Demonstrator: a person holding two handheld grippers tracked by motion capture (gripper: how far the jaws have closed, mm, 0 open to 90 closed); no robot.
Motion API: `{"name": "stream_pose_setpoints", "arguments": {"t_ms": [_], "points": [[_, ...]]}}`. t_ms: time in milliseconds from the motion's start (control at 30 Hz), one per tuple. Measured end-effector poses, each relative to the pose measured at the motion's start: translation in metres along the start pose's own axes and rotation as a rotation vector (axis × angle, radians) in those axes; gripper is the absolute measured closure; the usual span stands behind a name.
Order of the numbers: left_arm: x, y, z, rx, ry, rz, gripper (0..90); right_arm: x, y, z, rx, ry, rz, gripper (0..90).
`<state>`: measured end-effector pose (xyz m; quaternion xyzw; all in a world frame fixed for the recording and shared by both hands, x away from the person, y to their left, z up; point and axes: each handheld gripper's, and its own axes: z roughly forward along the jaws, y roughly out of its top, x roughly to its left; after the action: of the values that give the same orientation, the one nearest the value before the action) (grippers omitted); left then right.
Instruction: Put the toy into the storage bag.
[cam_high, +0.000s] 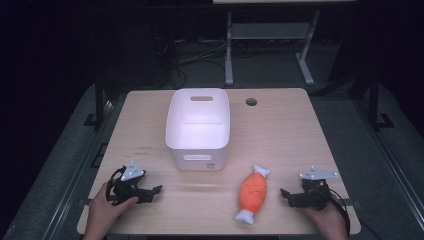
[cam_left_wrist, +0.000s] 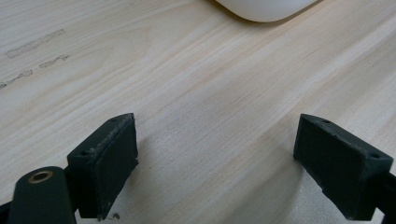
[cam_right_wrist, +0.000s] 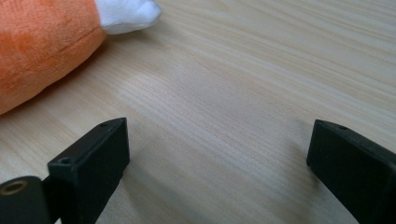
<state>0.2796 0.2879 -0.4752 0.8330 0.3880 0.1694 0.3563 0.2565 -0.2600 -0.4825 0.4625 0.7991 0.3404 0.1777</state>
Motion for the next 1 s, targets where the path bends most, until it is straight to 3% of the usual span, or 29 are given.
{"name": "stream_pose_setpoints", "arguments": {"t_ms": [233,333,400,567,633,667,700,733,800,833,867,1000], "points": [[0.000,0.000,0.000,0.000,0.000,0.000,12.7,-0.001,0.000,0.000,0.001,0.001,-0.003,6.3],[0.000,0.000,0.000,-0.001,0.001,0.000,12.7,-0.001,0.003,-0.005,0.030,0.011,-0.016,17.4],[0.000,0.000,0.000,0.000,0.000,0.000,12.7,-0.001,0.005,-0.007,0.048,0.000,-0.014,19.3],[0.000,0.000,0.000,0.000,0.000,0.000,12.7,-0.002,0.008,-0.012,0.069,0.047,-0.022,40.8],[0.000,0.000,0.000,0.001,0.000,0.001,12.7,-0.003,0.009,-0.012,0.072,0.049,-0.026,43.9],[0.000,0.000,0.000,0.000,0.000,0.000,12.7,-0.004,0.011,-0.013,0.090,0.067,-0.029,52.7],[0.000,0.000,0.000,0.000,0.000,0.001,12.7,-0.004,0.011,-0.013,0.090,0.067,-0.029,52.7],[0.000,0.000,0.000,0.000,0.000,0.000,12.7,-0.005,0.013,-0.013,0.101,0.088,-0.035,63.2],[0.000,0.000,0.000,0.000,0.000,0.000,12.7,-0.007,0.016,-0.015,0.114,0.101,-0.046,75.0],[0.000,0.000,0.000,0.000,0.000,0.000,12.7,-0.007,0.016,-0.015,0.114,0.101,-0.046,75.0],[0.000,0.000,0.000,0.000,0.000,0.000,12.7,-0.007,0.020,-0.017,0.120,0.106,-0.067,85.7],[0.000,0.000,0.000,0.000,0.000,0.000,12.7,-0.008,0.026,-0.018,0.126,0.117,-0.079,89.8]]}}
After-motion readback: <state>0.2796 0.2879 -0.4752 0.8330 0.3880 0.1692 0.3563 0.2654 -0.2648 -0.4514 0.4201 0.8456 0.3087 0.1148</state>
